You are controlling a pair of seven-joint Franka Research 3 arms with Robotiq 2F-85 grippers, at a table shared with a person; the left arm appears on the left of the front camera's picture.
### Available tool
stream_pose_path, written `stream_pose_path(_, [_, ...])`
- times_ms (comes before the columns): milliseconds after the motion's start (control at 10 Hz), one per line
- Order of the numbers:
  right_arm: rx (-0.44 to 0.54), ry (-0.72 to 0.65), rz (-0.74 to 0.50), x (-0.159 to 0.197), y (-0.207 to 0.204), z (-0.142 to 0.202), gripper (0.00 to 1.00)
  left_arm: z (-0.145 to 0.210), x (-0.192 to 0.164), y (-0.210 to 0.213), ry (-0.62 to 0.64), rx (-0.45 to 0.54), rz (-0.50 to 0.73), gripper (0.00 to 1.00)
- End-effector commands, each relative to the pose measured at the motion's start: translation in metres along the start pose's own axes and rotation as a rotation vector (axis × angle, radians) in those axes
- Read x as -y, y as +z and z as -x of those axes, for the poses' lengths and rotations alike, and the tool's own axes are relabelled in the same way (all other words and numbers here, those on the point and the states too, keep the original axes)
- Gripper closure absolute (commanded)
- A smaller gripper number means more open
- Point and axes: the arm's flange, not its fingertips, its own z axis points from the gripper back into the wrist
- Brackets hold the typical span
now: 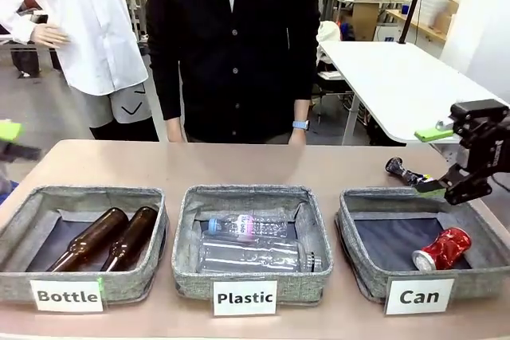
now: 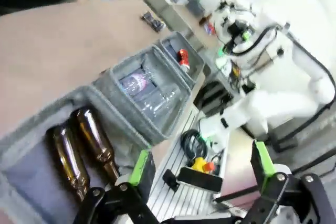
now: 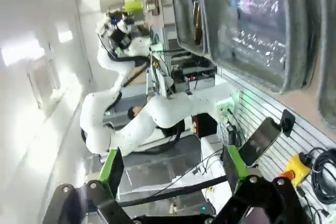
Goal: Sort the can waste into the basket.
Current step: Pick up the can waste from the table and place it in the right Fabric basket.
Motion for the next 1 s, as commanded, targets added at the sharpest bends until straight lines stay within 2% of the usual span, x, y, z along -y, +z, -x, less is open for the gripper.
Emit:
stream_pose_path(0, [0.178,0.123,0.023,-0.005,0.011,0.011,0.00,0.035,-0.024,0.034,0.077,0.136,0.026,0.05])
stream_pose_path(100, [0.000,0.000,0.000,0.000,0.000,0.000,0.00,0.000,0.000,0.000,0.000,0.000,0.000,0.05])
stream_pose_path(900, [0.000,0.000,0.000,0.000,0.000,0.000,0.00,0.000,0.000,0.000,0.000,0.000,0.000,0.05])
